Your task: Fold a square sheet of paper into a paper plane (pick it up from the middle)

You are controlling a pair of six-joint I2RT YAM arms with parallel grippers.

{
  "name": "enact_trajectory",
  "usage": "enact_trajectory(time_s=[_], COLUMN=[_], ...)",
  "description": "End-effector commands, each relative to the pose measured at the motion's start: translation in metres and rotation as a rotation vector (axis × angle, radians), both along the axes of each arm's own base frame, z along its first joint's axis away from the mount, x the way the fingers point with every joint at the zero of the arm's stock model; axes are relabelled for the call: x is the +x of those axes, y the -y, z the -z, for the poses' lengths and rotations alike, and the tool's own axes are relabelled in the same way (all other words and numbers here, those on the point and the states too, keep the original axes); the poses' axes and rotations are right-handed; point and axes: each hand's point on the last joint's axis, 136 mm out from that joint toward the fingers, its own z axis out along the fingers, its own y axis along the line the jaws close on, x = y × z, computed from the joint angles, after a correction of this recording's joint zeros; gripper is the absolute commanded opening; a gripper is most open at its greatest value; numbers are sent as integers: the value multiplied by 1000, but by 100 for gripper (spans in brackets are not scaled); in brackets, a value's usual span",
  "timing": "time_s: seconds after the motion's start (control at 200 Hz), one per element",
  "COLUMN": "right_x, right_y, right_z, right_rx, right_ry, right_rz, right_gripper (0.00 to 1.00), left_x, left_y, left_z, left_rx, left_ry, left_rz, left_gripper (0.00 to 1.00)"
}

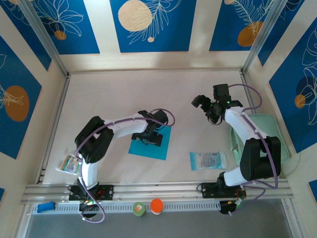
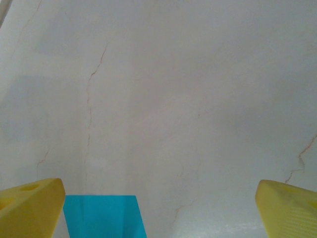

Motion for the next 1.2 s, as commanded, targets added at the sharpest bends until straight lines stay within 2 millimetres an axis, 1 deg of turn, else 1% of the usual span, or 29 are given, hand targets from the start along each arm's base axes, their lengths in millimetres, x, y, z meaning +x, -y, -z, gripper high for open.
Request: enact_trajectory(time_s=[0.0, 0.175, 0.405, 0.705, 0.91, 1.196], right_x=[-2, -4, -2, -1, 0, 1], right_y=[-6, -5, -5, -8, -10, -11], right_z=[2, 5, 5, 7, 9, 7], right_rx=[21, 13, 12, 15, 14, 15], right_ry=[-7, -17, -19, -29, -35, -21], right_rz=[-11, -9, -10, -13, -15, -21], right_gripper=[99, 99, 99, 99, 99, 99], left_x=[9, 12, 17, 12, 6, 2], left_y=[19, 26, 13, 13, 7, 1], left_z=[-25, -15, -2, 16, 31, 39], left_rx=[-97, -103, -43, -36, -5, 11], left_ry=[19, -3, -7, -50, -82, -88], left_rz=[7, 0, -37, -27, -36, -50], left_gripper=[99, 100, 96, 93, 92, 89])
